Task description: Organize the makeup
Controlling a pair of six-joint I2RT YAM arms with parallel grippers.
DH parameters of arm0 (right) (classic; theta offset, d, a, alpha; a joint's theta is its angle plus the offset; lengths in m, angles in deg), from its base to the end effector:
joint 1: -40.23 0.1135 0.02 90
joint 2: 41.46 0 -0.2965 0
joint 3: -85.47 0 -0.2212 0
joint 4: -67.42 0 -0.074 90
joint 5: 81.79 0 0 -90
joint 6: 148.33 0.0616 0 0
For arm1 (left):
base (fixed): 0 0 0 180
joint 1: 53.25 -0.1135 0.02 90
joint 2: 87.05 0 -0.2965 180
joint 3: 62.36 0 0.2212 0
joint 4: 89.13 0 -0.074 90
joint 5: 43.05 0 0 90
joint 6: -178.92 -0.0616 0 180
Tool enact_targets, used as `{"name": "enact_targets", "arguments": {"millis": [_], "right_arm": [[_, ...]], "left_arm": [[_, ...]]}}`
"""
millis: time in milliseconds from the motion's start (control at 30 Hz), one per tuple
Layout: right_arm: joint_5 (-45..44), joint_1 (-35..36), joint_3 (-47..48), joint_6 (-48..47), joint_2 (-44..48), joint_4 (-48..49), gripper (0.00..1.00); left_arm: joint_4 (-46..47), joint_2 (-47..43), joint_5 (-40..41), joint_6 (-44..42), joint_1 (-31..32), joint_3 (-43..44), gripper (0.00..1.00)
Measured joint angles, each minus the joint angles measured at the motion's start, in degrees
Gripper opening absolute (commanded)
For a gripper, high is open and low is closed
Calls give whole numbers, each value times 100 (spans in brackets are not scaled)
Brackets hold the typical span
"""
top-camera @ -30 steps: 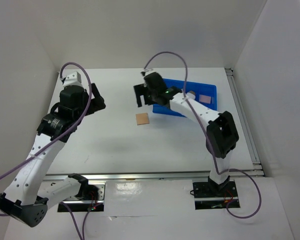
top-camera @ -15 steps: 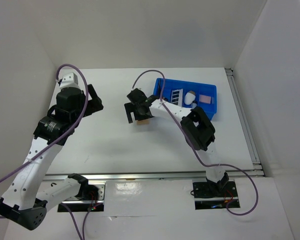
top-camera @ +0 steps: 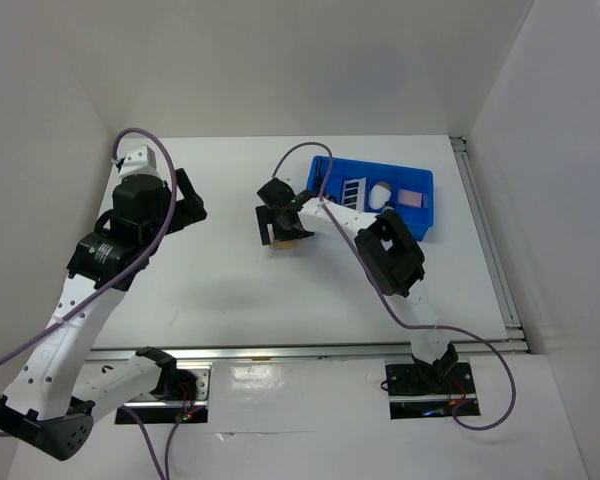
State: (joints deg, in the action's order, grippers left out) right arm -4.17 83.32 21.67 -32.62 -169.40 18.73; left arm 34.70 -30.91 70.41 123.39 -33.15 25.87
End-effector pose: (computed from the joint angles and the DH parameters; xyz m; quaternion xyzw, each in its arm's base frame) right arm 0.3633 0.3217 0.1856 -0.1180 0.9544 0.0573 0.2682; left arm 0.1600 -0.0324 0.4240 -0.2125 0.8012 -0.0926 0.5516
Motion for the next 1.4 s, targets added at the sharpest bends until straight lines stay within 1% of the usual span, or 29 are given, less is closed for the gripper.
{"name": "enact_targets", "arguments": {"millis": [133, 167, 233, 267, 300, 400, 433, 500, 533, 767, 933, 1033, 1100, 1167, 1300, 1400], "right_arm": [[20, 0, 0, -2, -52, 33, 100], [37, 0, 0, -2, -55, 46, 96], [63, 0, -2, -2, -55, 90, 90], [76, 0, -7, -4, -57, 114, 86], [79, 0, -17, -9, -57, 138, 78], [66, 0, -37, -9, -57, 192, 65], [61, 0, -39, 7, -57, 201, 58], [66, 0, -39, -2, -55, 208, 53], [61, 0, -39, -9, -52, 208, 51], [4, 81, -9, -184, 133, 66, 51], [-197, 9, -2, -365, 925, 28, 51], [-291, -374, -142, -448, 1624, 92, 51], [-374, -857, -291, -481, 2092, 103, 51], [-560, -1486, -466, -520, 2439, 216, 51], [-890, -2645, -850, -551, 2603, 339, 51], [-894, -3342, -1292, -564, 2599, 374, 51]], "left_arm": [[0, 0, 0, 0, 0, 0, 100], [0, 0, 0, 0, 0, 0, 100], [0, 0, 0, 2, 0, 0, 100], [0, 0, 0, 0, 0, 0, 100], [0, 0, 0, 0, 0, 0, 100], [0, 0, 0, 0, 0, 0, 100], [2, 0, 0, 0, 0, 0, 100], [11, 0, -4, 0, 0, 0, 100], [13, 0, -7, 0, 0, 0, 100], [13, 0, -17, 0, 0, 0, 100], [13, 0, -20, 0, 0, 0, 100], [13, 0, -20, 0, 0, 0, 100], [17, 0, -20, 0, 0, 0, 100], [20, 0, -20, -4, 0, 0, 100], [20, 0, -22, -17, 0, 0, 100], [24, 0, -22, -20, 0, 0, 100]]}}
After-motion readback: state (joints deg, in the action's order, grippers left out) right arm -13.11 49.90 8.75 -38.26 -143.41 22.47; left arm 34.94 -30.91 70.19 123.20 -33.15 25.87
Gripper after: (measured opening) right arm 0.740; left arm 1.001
